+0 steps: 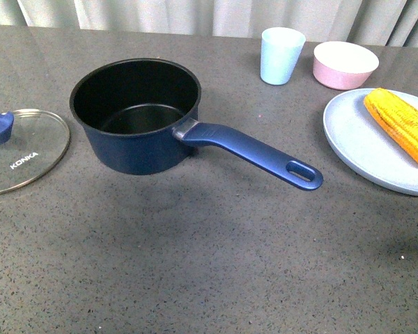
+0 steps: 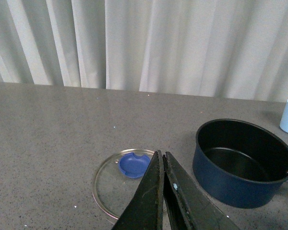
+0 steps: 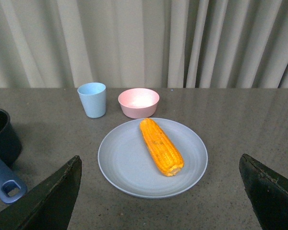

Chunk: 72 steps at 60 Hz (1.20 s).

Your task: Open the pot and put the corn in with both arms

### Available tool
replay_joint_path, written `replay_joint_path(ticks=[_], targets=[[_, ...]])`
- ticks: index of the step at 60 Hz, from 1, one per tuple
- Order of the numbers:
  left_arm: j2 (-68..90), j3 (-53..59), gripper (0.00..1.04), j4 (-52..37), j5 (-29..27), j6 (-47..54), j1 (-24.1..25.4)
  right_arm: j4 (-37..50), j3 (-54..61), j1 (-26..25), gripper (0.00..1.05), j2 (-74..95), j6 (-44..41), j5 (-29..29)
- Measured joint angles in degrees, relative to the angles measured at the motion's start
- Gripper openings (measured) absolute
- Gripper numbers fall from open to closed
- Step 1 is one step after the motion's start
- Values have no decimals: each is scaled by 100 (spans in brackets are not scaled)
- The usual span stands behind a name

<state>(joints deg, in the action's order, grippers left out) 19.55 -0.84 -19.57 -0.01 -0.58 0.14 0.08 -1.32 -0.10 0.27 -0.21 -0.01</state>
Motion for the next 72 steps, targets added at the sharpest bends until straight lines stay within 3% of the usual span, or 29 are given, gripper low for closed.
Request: replay_joint_path(ticks=[34,42,72], targets=[[-951,0,2,949,0,0,0,0,0,0,96,0,0,0],[-1788,0,2,1908,0,0,-2,0,0,0,96,0,2,2],[-1869,0,2,1958,-2,0,-4,0,0,0,96,0,0,0]])
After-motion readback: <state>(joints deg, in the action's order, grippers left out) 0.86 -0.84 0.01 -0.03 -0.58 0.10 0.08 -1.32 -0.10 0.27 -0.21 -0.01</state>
